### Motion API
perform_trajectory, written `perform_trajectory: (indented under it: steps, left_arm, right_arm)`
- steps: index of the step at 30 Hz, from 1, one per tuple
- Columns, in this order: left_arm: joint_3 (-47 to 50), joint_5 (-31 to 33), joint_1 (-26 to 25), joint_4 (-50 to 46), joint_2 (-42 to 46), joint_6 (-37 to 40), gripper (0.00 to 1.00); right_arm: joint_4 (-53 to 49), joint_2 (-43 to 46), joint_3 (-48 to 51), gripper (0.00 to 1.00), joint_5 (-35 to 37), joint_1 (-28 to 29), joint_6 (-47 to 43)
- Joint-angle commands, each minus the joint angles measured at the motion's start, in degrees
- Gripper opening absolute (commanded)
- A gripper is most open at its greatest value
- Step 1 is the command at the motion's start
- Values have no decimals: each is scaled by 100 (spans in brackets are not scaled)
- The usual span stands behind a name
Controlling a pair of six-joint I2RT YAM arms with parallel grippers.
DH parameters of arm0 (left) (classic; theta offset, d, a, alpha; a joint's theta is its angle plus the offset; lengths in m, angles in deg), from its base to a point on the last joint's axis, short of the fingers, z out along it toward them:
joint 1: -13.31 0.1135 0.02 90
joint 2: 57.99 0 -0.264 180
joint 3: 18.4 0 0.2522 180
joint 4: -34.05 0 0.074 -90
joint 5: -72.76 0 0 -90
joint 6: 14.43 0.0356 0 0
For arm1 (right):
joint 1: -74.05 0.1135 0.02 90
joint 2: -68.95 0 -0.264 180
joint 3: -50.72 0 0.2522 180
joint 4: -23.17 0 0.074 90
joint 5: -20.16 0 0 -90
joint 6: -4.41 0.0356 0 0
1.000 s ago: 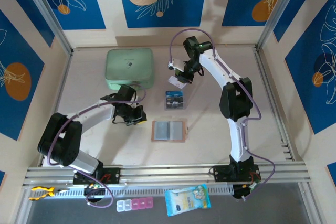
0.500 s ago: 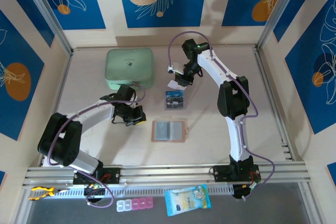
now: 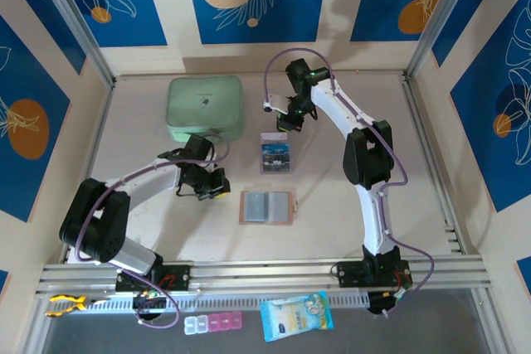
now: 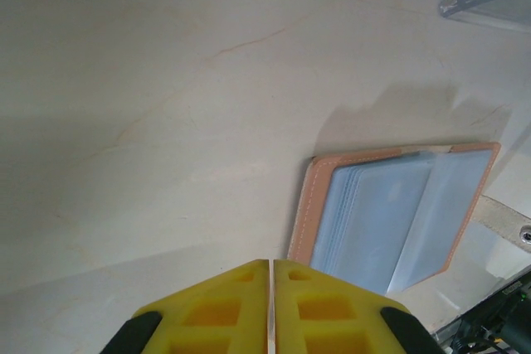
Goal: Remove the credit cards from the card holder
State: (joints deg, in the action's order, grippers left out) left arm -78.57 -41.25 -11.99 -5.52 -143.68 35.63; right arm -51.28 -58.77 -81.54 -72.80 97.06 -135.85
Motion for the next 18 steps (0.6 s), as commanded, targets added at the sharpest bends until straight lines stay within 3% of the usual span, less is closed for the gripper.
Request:
perform_trajectory:
  steps: [1,18]
  left_arm:
    - [80,-141,78,-7,35,52,9]
    - [202,-157,87,56,48,38,9]
  right_arm:
    - [370,155,154,0,-111,160,145]
    - [876,-341,202,0,276,407,271]
